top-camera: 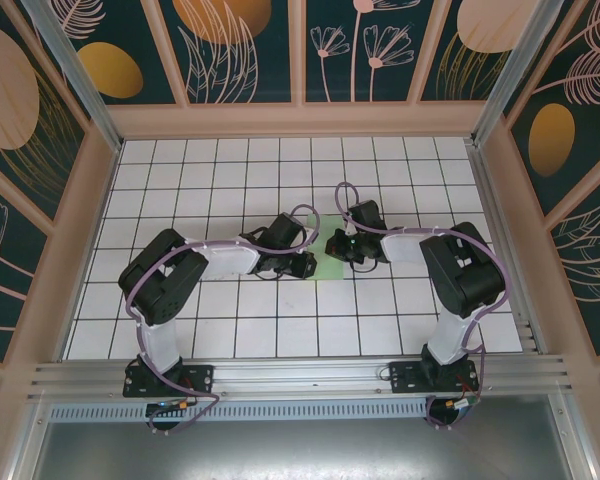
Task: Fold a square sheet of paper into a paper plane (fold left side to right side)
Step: Fold the triangle a second time at the center of the table.
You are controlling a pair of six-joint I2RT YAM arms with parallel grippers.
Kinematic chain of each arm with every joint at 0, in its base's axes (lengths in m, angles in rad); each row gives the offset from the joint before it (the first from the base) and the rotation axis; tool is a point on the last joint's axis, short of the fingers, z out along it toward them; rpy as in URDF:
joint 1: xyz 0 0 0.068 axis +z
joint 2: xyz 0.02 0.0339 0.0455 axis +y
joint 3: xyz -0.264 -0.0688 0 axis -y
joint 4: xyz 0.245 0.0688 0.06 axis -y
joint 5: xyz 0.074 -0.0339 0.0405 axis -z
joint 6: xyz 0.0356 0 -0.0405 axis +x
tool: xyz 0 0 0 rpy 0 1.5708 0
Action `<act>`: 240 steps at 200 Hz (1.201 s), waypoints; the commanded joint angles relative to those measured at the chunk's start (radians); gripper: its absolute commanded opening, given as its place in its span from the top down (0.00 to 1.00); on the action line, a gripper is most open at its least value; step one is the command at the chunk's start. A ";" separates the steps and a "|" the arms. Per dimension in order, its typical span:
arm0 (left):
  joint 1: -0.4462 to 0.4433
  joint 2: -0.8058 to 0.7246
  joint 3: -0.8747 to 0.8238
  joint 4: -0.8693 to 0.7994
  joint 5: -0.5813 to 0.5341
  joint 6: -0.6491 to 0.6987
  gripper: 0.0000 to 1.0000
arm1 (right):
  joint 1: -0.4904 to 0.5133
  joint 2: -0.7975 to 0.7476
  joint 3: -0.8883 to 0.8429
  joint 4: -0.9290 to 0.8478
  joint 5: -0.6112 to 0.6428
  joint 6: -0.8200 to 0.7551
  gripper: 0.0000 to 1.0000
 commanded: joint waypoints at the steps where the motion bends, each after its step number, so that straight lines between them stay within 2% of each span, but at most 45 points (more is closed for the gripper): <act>1: 0.003 0.021 -0.018 -0.004 -0.005 0.015 0.88 | 0.008 -0.014 -0.008 -0.091 0.038 -0.030 0.98; 50: 0.004 0.018 -0.049 -0.030 -0.045 0.027 0.89 | 0.011 -0.178 -0.047 -0.136 0.073 -0.037 0.98; 75: 0.004 0.019 -0.056 -0.020 -0.040 0.022 0.90 | 0.039 -0.211 -0.067 -0.129 0.071 -0.014 0.98; 111: 0.002 0.033 -0.054 -0.024 -0.057 0.023 0.91 | 0.085 -0.176 -0.063 -0.056 0.038 0.027 0.98; 168: 0.002 0.038 -0.064 -0.024 -0.080 0.017 0.92 | 0.115 -0.061 0.001 -0.043 0.030 0.031 0.98; 240: 0.001 0.043 -0.063 -0.035 -0.090 0.014 0.92 | 0.120 -0.034 -0.009 -0.118 0.077 0.004 0.98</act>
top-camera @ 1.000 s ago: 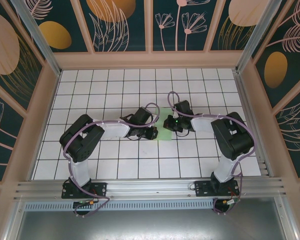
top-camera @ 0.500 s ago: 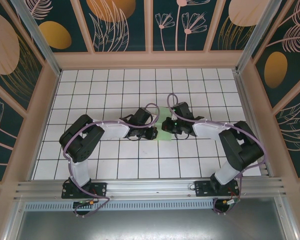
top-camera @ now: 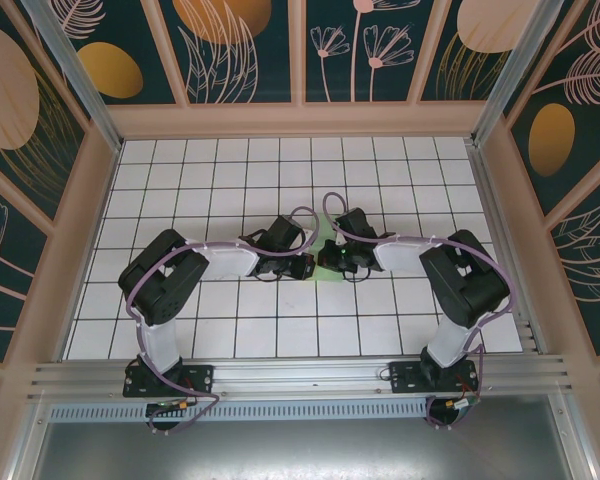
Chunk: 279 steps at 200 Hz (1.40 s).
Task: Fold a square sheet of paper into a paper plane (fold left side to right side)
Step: Fold the triangle a second time at the center of the table.
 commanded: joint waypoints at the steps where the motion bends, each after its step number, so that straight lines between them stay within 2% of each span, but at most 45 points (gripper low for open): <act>1: 0.001 0.041 -0.036 -0.072 -0.075 0.007 0.92 | 0.007 0.022 0.008 -0.041 0.024 -0.017 0.98; 115: 0.001 0.077 -0.044 -0.070 -0.088 -0.006 0.94 | -0.038 -0.009 -0.027 -0.043 0.017 -0.055 0.98; 120: 0.000 0.078 -0.043 -0.069 -0.087 -0.007 0.94 | -0.068 -0.011 -0.026 -0.045 0.017 -0.059 0.98; 187: 0.001 0.086 -0.043 -0.064 -0.081 -0.007 0.94 | -0.114 -0.021 -0.034 -0.060 0.003 -0.086 0.98; 279: 0.000 0.086 -0.044 -0.068 -0.086 -0.002 0.95 | -0.230 -0.026 -0.052 -0.073 -0.017 -0.131 0.98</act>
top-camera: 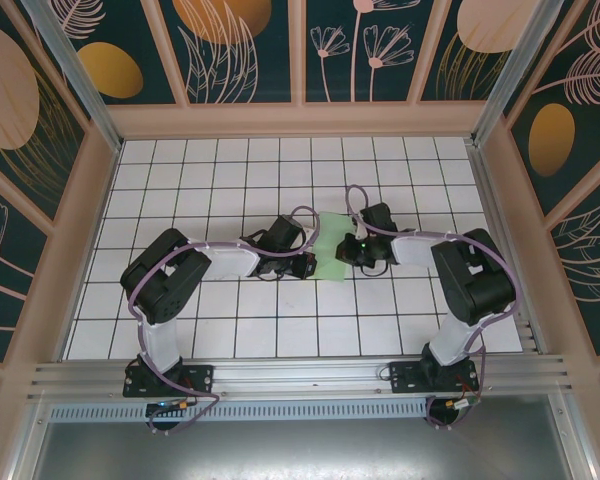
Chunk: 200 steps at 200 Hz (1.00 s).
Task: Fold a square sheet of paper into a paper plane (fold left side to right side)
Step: Fold the triangle a second time at the center of the table.
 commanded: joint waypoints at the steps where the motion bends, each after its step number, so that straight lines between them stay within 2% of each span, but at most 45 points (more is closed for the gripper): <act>1: 0.001 0.072 -0.041 -0.116 -0.083 0.002 0.95 | -0.050 -0.010 -0.017 -0.059 0.063 -0.039 0.98; 78: 0.001 0.065 -0.044 -0.109 -0.079 0.002 0.95 | -0.162 -0.032 0.000 -0.066 0.065 -0.097 0.98; 111: 0.000 0.058 -0.042 -0.105 -0.084 -0.001 0.95 | -0.119 -0.167 -0.001 -0.077 0.066 -0.097 0.98; 127: 0.000 0.055 -0.040 -0.103 -0.081 -0.003 0.95 | -0.084 -0.193 -0.020 -0.048 0.025 -0.065 0.98; 163: 0.000 0.051 -0.030 -0.110 -0.080 -0.002 0.95 | 0.010 -0.083 -0.017 0.044 -0.032 0.009 0.98; 200: 0.000 0.043 -0.025 -0.107 -0.070 -0.002 0.95 | 0.021 0.002 0.035 0.059 -0.027 0.003 0.98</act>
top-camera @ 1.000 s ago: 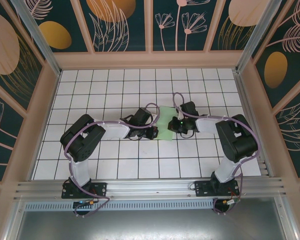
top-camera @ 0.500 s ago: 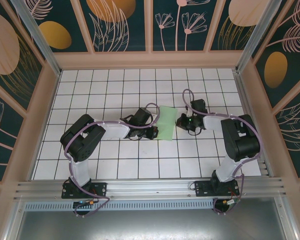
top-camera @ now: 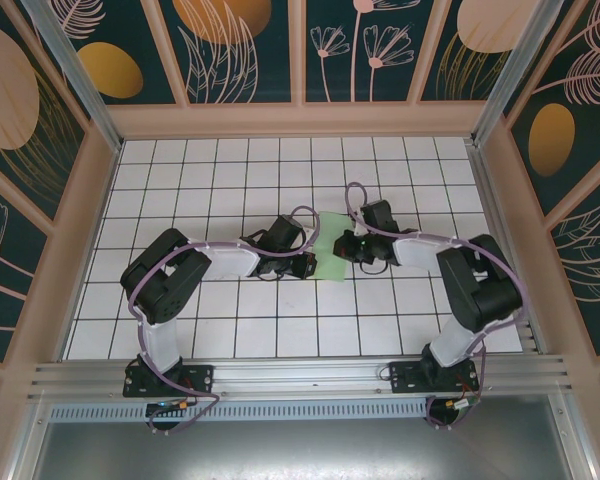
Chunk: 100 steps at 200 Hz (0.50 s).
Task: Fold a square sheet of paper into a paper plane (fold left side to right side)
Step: Fold the triangle a second time at the center of the table.
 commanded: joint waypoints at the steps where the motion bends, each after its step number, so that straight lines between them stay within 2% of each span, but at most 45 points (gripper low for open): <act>1: 0.000 0.043 -0.025 -0.109 -0.070 -0.001 0.95 | -0.001 0.038 0.038 0.028 -0.006 0.011 0.98; 60: 0.003 -0.034 0.041 -0.109 -0.028 0.014 0.89 | -0.003 0.094 0.061 -0.082 0.045 -0.036 0.98; 100: 0.002 -0.027 0.126 -0.091 0.096 0.019 0.89 | -0.003 0.116 0.065 -0.139 0.062 -0.063 0.98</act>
